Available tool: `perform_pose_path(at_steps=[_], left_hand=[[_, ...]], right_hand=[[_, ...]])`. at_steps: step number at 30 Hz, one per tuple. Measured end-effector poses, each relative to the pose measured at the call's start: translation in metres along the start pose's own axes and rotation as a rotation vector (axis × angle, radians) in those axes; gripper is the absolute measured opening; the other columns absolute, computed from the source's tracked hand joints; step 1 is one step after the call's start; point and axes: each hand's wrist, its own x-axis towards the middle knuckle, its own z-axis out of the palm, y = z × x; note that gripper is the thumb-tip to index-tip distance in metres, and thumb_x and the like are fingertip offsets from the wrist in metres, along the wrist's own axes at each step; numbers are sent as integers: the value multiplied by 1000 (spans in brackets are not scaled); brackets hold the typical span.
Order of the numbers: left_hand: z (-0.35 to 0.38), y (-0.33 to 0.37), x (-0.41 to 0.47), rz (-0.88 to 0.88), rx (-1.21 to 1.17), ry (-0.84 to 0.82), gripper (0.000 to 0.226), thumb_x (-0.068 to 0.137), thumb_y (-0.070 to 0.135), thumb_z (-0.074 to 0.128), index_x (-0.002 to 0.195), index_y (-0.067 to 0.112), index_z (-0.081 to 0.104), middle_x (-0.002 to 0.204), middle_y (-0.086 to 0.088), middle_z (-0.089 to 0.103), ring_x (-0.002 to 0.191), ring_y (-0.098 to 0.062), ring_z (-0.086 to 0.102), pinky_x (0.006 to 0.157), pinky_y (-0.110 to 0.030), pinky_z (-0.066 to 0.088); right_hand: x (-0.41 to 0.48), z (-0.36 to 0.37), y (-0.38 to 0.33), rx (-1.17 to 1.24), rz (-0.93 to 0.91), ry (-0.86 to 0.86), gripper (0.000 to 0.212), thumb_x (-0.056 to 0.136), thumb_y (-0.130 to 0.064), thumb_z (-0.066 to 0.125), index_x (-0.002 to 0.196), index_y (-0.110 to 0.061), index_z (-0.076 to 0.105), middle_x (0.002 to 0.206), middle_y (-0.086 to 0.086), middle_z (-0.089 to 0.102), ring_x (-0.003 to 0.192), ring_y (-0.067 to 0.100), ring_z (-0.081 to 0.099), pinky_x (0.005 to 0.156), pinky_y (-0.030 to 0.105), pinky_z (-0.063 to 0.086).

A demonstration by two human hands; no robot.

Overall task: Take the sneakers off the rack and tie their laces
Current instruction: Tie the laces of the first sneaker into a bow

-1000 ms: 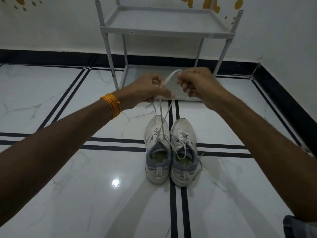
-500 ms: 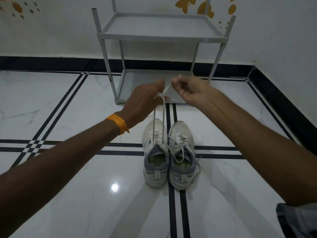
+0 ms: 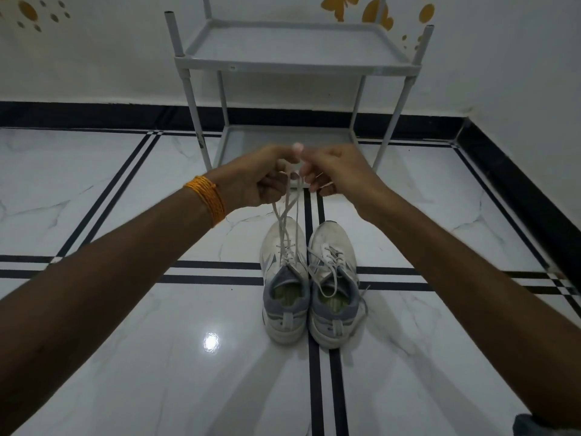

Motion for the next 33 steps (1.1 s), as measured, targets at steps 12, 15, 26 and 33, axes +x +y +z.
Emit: perform_pose_path(at_steps=[12, 15, 26, 33], left_hand=[[5, -8, 0, 133, 106, 48, 20, 96, 18, 44, 82, 9, 55, 52, 5, 34, 42, -7, 27, 36, -17, 28], [4, -13, 1, 163, 181, 81, 22, 98, 14, 40, 88, 7, 58, 52, 6, 31, 43, -8, 26, 37, -19, 26], [-57, -74, 20, 300, 313, 648, 7, 91, 10, 52, 97, 8, 55, 91, -9, 57, 71, -19, 51, 57, -30, 45], [-136, -186, 15, 62, 927, 784, 10, 85, 4, 54, 91, 0, 61, 96, -22, 69, 88, -41, 61, 71, -33, 40]], right_hand=[[8, 1, 11, -299, -31, -190, 21, 90, -22, 64, 71, -12, 61, 70, 3, 62, 65, 11, 53, 62, 25, 40], [8, -4, 11, 52, 137, -133, 25, 91, -12, 44, 70, -10, 56, 72, 7, 66, 65, 16, 56, 67, 30, 46], [21, -51, 100, 297, 458, 340, 26, 90, -18, 47, 65, -17, 39, 55, 0, 32, 43, 12, 25, 39, 20, 21], [-24, -83, 194, -518, 617, 310, 29, 92, -31, 53, 87, -3, 49, 92, 14, 54, 85, 27, 49, 77, 32, 39]])
